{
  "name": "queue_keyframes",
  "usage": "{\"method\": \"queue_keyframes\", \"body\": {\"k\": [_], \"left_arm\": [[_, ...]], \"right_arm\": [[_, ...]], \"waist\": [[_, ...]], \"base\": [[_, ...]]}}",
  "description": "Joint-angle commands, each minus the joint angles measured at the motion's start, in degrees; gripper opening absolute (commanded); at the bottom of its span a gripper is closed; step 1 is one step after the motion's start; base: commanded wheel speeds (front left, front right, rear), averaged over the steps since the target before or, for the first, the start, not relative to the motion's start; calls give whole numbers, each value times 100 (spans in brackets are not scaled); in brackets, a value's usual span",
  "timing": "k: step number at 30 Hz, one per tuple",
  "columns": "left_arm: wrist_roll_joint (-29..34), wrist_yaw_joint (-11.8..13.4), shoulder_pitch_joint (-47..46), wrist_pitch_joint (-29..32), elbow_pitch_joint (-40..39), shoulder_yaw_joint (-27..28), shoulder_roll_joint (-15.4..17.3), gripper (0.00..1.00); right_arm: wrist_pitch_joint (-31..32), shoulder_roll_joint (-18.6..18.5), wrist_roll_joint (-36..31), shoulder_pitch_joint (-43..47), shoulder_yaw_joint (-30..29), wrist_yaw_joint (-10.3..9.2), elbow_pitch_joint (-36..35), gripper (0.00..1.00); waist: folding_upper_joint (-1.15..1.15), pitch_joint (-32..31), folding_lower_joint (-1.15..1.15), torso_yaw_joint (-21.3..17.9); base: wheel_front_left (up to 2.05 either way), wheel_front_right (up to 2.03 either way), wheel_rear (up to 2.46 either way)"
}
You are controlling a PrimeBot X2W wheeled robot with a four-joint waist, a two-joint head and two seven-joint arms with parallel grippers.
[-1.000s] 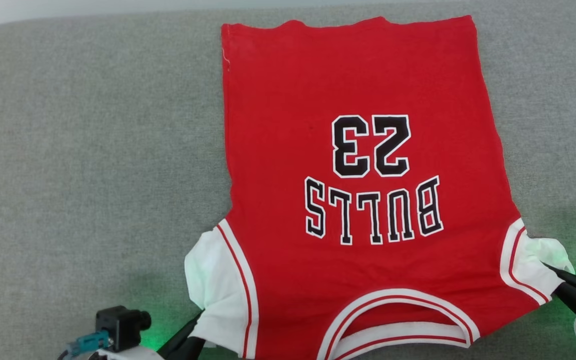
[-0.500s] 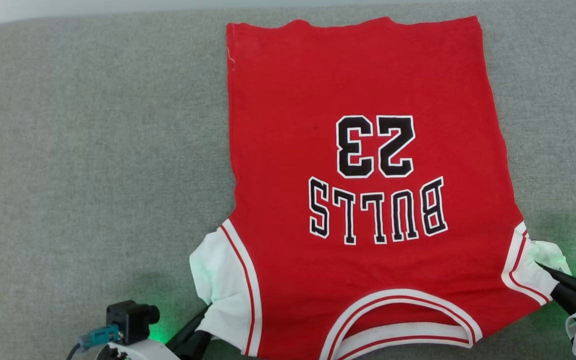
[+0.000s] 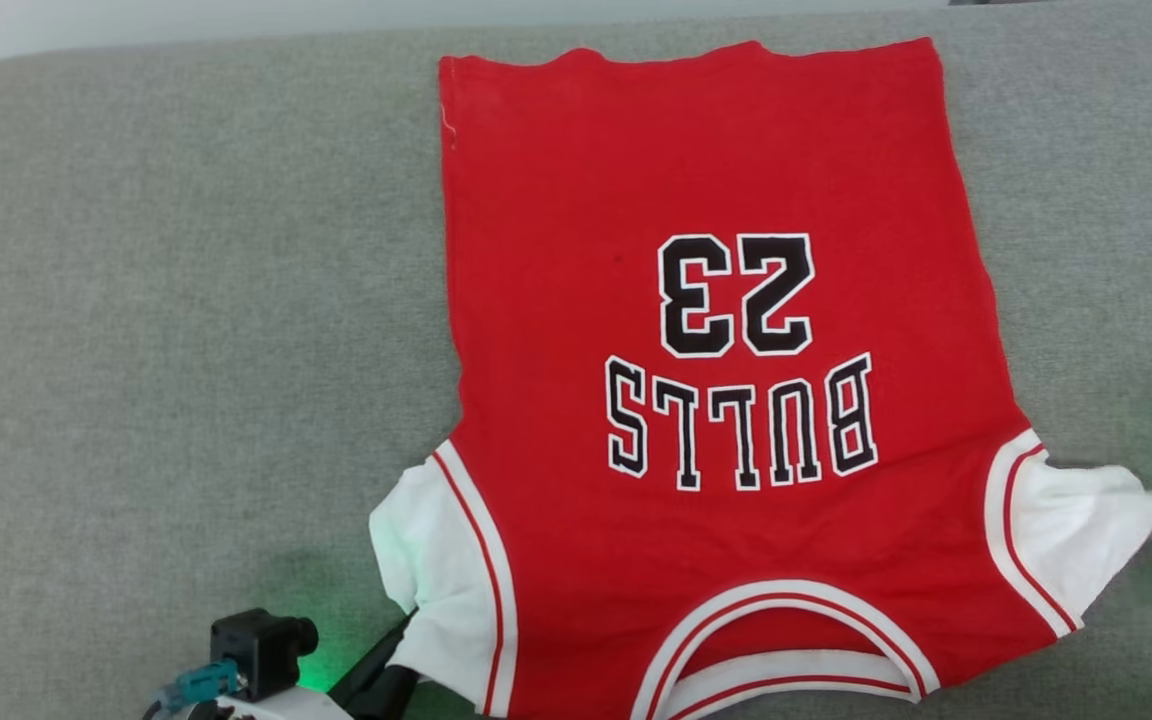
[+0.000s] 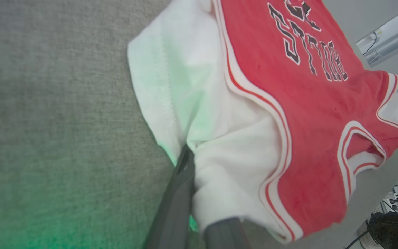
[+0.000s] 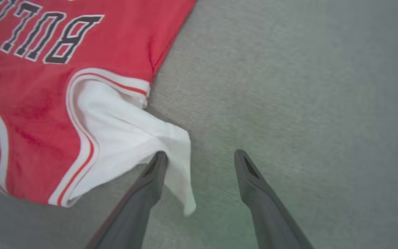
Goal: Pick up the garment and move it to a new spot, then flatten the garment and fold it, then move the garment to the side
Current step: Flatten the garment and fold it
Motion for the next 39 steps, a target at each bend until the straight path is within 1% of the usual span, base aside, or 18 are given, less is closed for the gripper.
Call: {"method": "queue_keyframes", "body": {"k": [1, 4, 6, 7, 9, 11, 12, 14, 16, 22, 25, 28, 31, 35, 37, 39], "left_arm": [[25, 53, -14, 56, 42, -47, -97, 0], [126, 78, -84, 74, -110, -97, -100, 0], [209, 89, -161, 95, -189, -123, -110, 0], [242, 83, -212, 98, -220, -139, -119, 0], [309, 66, -337, 141, -287, -176, -165, 0], [360, 20, -468, 161, -326, -209, -234, 0], [389, -27, -536, 172, -332, -227, -287, 0], [420, -101, -665, 191, -325, -258, -364, 0], [471, -178, -822, 191, -286, -279, -454, 0], [635, -376, -1218, 214, -115, -394, -735, 0], [675, -450, -1359, 205, -20, -428, -853, 0], [601, -590, -1449, 196, 110, -439, -990, 0], [624, -693, -1523, 167, 319, -451, -1074, 0], [647, -790, -1617, 144, 568, -460, -1203, 0], [618, -857, -1665, 127, 654, -444, -1272, 0], [600, -901, -1709, 109, 740, -422, -1292, 0]], "right_arm": [[42, -45, 59, 78, -122, -10, -69, 100], [245, -382, 366, 245, -845, -10, -393, 100], [468, -526, 406, 218, -1301, -10, -452, 100], [579, -504, 404, 112, -1513, -10, -445, 100], [863, -321, 475, -178, -1922, -10, -428, 100], [1234, -130, 372, -560, -2131, -10, -356, 100], [1441, 30, 355, -814, -2169, -10, -315, 100], [1965, 423, 389, -1404, -2176, -10, -140, 100], [2600, 764, 247, -2114, -2028, -10, 125, 100], [4288, 1825, -661, -4341, -1633, -10, 1529, 100], [4949, 2178, -1174, -5222, -1633, -10, 2275, 100], [5327, 2361, -1781, -5918, -1602, -10, 2915, 100], [5528, 2507, -2286, -6335, -1553, -10, 3361, 100], [5669, 2626, -2809, -6647, -1590, -10, 3873, 100], [5725, 2612, -3050, -6703, -1505, -10, 4024, 100], [5768, 2625, -3150, -6653, -1456, -10, 4152, 100]], "waist": [[0, 5, 0, 29], [0, 51, 0, 135], [0, 114, 0, 235], [0, 158, 0, 293], [0, 267, 0, 424], [0, 381, 0, 570], [0, 430, 0, 667], [0, 554, 0, 845], [0, 701, 0, 1008], [0, 1173, 0, 1477], [0, 1400, 0, 1676], [0, 1607, 0, 1864], [0, 1758, 0, 1980], [0, 1898, 0, 2046], [0, 1929, 0, 2058], [0, 1957, 0, 2056]], "base": [[0, 0, 0], [0, 0, 0], [0, 0, 0], [0, 0, 0], [0, 0, 0], [0, 0, 0], [0, 0, 0], [0, 0, 0], [0, 0, 0], [0, 0, 0], [0, 0, 0], [0, 0, 0], [0, 0, 0], [0, 0, 0], [0, 0, 0], [0, 0, 0]]}}
